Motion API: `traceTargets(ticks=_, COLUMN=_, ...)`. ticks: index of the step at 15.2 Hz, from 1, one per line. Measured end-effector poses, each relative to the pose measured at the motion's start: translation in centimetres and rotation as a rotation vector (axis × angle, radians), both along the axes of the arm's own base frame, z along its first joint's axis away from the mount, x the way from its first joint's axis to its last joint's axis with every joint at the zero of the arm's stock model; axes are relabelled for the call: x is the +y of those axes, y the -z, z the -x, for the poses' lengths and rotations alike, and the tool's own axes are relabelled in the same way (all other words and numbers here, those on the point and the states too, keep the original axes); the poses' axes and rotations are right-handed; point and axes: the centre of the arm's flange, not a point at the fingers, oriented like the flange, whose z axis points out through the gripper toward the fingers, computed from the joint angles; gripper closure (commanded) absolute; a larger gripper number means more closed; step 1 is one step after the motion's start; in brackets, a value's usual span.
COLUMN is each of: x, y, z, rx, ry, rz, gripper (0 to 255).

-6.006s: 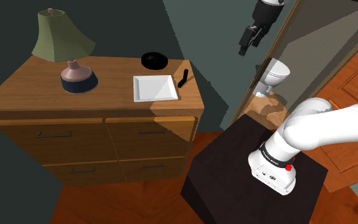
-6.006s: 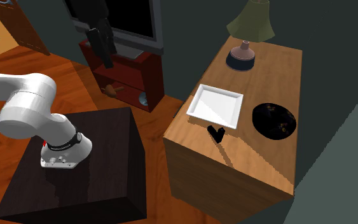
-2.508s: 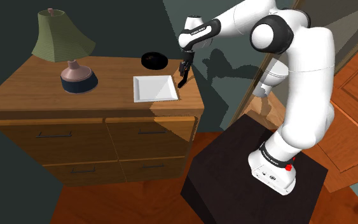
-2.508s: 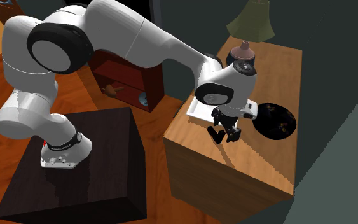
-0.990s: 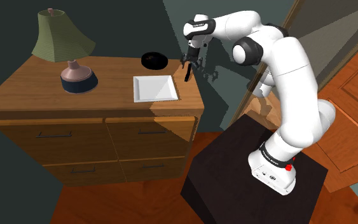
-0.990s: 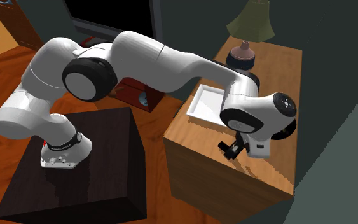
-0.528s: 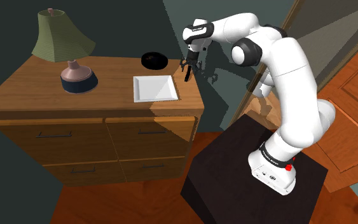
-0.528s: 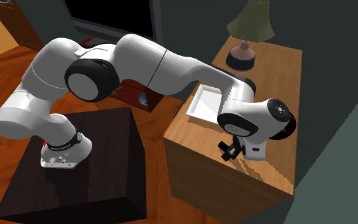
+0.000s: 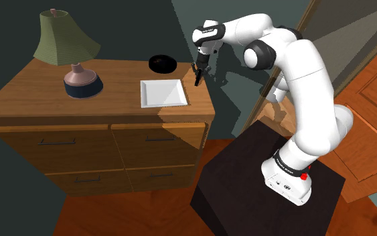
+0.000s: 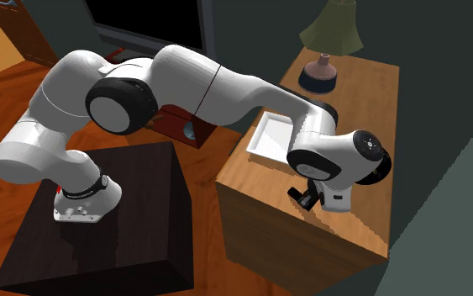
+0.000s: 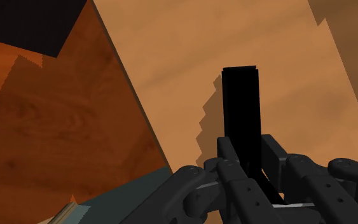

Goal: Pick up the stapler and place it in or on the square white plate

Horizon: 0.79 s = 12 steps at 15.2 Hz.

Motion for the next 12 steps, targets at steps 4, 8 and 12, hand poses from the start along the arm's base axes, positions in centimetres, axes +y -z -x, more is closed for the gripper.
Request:
traceTargets(ticks=4, x=0.0, y=0.0, z=0.0, rx=0.000, ry=0.000, rz=0.000, gripper=255)
traceTargets(ticks=8, x=0.0, y=-0.7, z=0.0, rx=0.000, ry=0.000, rz=0.000, gripper=255)
traceTargets(ticks=12, x=0.6, y=-1.6, z=0.7, rx=-0.007, ry=0.005, rz=0.039, gripper=0)
